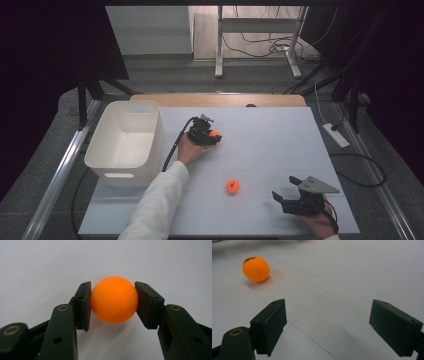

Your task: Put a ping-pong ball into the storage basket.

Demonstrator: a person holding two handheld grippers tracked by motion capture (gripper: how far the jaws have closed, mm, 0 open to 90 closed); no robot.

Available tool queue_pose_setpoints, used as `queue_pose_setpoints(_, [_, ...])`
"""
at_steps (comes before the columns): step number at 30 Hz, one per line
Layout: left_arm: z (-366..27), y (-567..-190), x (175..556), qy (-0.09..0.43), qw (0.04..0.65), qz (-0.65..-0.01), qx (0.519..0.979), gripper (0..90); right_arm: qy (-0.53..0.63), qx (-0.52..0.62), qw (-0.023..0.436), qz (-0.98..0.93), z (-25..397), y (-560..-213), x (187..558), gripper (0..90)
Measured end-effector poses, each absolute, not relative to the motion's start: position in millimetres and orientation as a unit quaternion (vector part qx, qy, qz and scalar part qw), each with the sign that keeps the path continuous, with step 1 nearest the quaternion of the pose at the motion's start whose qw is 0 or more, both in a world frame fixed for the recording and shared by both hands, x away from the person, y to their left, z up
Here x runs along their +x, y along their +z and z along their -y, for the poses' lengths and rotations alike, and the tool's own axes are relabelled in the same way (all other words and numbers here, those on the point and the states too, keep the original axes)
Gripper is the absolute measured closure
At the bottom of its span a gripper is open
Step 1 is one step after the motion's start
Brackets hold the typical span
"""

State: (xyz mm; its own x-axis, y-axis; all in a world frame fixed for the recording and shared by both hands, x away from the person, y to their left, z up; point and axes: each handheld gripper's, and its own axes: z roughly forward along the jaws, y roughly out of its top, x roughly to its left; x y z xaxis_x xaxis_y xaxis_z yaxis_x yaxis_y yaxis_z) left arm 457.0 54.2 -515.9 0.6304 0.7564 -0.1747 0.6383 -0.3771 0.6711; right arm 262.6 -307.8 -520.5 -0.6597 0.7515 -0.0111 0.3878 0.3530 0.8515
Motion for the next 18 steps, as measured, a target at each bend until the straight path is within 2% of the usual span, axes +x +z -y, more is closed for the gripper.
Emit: queue_pose_setpoints(18, [-60.5, -504.9, 444.6, 0.076, 0.379, -0.415, 0.824, 50.3, 0.440, 0.358, 0.208, -0.797, 307.4, -520.5, 262.5, 14.4])
